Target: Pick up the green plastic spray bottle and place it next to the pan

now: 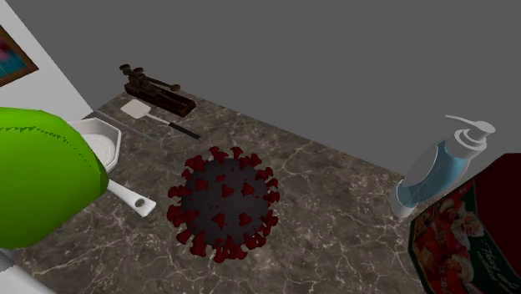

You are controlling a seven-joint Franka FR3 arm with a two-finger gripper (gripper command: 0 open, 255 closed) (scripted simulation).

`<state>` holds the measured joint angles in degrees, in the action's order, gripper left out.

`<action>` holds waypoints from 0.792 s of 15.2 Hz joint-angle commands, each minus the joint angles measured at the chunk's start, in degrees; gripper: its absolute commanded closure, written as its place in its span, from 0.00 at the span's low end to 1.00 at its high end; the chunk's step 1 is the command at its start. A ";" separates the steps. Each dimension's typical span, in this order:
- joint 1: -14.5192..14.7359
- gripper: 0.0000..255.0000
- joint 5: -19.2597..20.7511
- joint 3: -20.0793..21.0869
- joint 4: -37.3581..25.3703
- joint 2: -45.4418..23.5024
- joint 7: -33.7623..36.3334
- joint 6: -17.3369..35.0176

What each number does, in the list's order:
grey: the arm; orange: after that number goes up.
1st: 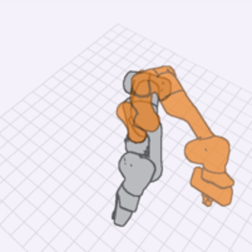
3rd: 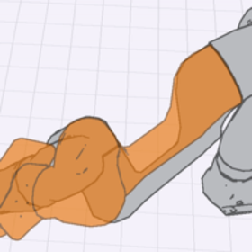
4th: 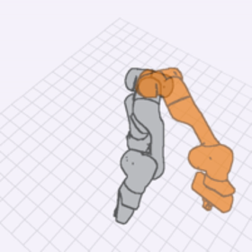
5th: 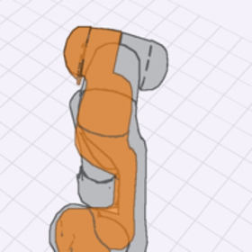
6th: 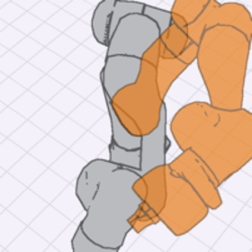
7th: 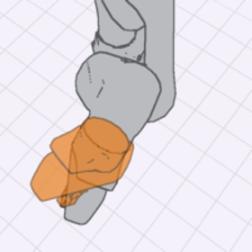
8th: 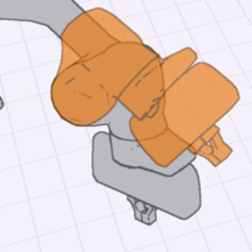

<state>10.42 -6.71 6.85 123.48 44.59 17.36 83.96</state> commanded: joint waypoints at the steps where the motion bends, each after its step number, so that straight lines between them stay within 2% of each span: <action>1: 0.04 1.00 -0.07 0.04 2.17 0.69 -0.15 1.50; 12: 0.36 1.00 -0.68 0.57 12.75 3.89 -0.60 8.87</action>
<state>10.73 -7.30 7.33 135.29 48.23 16.75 92.10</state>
